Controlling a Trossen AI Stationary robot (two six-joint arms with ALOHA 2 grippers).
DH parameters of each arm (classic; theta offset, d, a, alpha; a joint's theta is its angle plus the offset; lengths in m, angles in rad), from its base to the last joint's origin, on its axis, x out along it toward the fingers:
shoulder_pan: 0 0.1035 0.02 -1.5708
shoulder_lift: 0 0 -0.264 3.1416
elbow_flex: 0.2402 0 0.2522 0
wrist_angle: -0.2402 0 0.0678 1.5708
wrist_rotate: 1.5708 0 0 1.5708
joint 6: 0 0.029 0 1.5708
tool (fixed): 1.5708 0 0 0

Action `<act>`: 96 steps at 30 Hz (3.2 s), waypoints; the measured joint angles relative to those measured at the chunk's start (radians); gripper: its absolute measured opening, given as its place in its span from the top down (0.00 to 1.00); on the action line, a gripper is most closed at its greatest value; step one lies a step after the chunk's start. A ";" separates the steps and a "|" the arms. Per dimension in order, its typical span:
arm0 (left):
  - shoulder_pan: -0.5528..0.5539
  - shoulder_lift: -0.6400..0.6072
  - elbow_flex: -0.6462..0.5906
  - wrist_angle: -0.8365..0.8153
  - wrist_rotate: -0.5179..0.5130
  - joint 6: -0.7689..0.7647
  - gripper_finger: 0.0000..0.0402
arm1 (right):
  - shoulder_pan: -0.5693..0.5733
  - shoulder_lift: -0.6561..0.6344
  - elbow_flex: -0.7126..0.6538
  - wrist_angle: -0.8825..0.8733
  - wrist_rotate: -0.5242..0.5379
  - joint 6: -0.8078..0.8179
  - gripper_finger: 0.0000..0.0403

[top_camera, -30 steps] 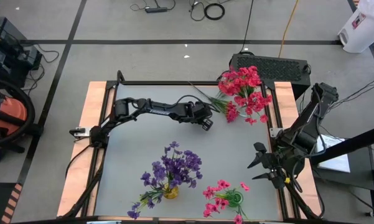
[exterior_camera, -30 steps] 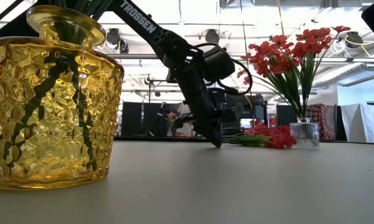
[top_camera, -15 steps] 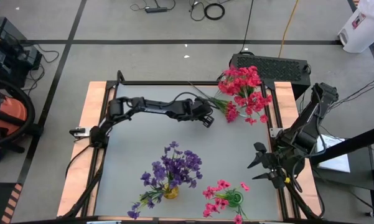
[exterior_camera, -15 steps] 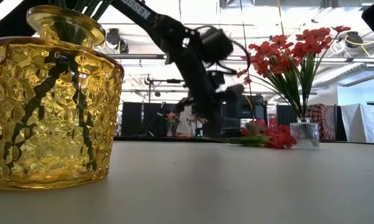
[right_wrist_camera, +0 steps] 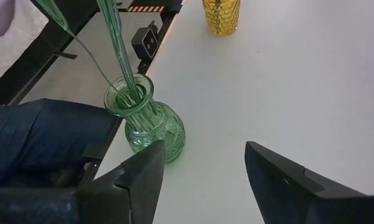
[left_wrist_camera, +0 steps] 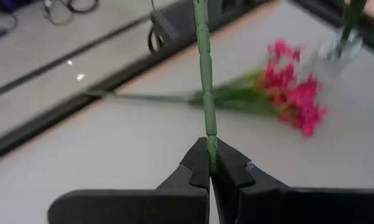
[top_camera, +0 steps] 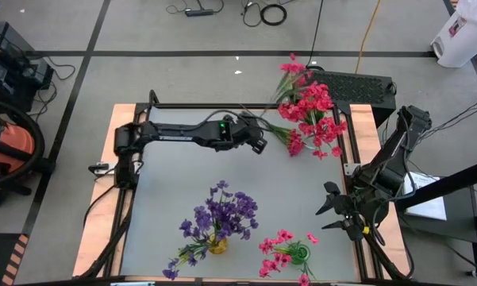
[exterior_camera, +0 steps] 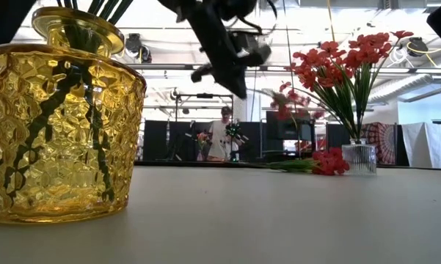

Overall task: Sort flowers into vase by color
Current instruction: Put the top pink flower into the green transparent vase

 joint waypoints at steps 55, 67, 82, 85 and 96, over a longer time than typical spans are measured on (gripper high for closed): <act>-0.464 -0.138 0.000 0.601 0.051 0.560 1.00 | 0.000 -0.027 0.001 1.207 0.319 -1.074 0.47; -0.408 -0.077 0.000 0.659 0.255 0.579 1.00 | -0.049 -0.027 0.001 1.252 0.320 -1.087 0.47; -0.403 -0.068 0.000 0.661 0.247 0.613 1.00 | -0.094 -0.027 0.001 1.185 0.323 -0.995 0.47; -0.403 -0.068 0.000 0.661 0.211 0.630 1.00 | -0.093 -0.027 0.001 1.180 0.346 -0.998 0.47; -0.406 -0.068 0.000 0.716 0.092 0.739 1.00 | -0.092 -0.027 0.001 1.178 0.510 -1.049 0.47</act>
